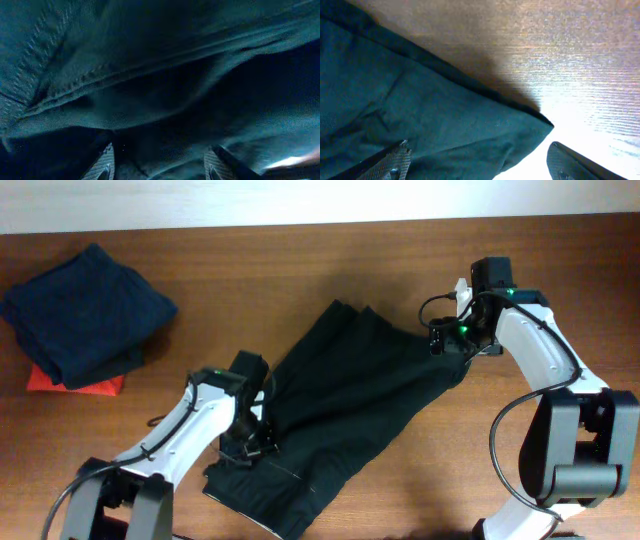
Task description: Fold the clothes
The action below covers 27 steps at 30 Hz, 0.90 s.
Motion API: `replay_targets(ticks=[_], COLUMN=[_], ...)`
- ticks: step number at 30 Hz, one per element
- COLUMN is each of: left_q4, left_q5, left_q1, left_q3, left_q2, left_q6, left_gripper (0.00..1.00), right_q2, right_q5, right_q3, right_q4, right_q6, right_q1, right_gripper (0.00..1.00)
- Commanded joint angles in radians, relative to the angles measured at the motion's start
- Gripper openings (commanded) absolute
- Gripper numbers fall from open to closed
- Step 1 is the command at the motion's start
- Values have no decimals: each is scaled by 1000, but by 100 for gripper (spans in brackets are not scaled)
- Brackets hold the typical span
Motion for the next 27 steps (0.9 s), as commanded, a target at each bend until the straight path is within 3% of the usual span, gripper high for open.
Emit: replay_targets(ticks=[1, 2, 4, 7, 10, 12, 15, 18, 19, 21, 24, 27], left_q4=[123, 149, 249, 470, 577, 509, 246, 100, 98, 97, 97, 99], left_q5=[-77, -216, -306, -274, -244, -189, 58, 60, 60, 60, 59, 59], left_q1=[-3, 16, 107, 309, 337, 337, 336, 333, 333, 333, 333, 333], left_q3=[-127, -132, -111, 2, 142, 250, 358, 357, 357, 357, 357, 357], left_q2=[-2, -2, -2, -2, -2, -2, -2, -2, -2, -2, -2, -2], left_q6=[5, 5, -18, 78, 169, 170, 170, 170, 170, 170, 170, 170], left_gripper=[57, 58, 62, 62, 63, 70, 79, 82, 83, 83, 83, 83], right_q2=[-19, -19, -19, -19, -19, -13, 76, 190, 205, 206, 199, 103], right_q5=[13, 13, 12, -39, -176, -220, -249, -330, -325, -321, -257, -163], right_q3=[18, 18, 18, 18, 17, 17, 17, 17, 17, 17, 31, 70], right_q4=[-26, -35, -45, -63, -56, -47, 5, 11, -1, -37, -87, -109], right_q6=[13, 13, 13, 16, 3, -53, -53, -82, -82, -82, -53, 110], right_q1=[-4, -4, -4, -4, -3, -3, -2, 6, 28, 49, -6, -192], right_gripper=[90, 90, 90, 92, 96, 96, 95, 86, 74, 6, 4, 4])
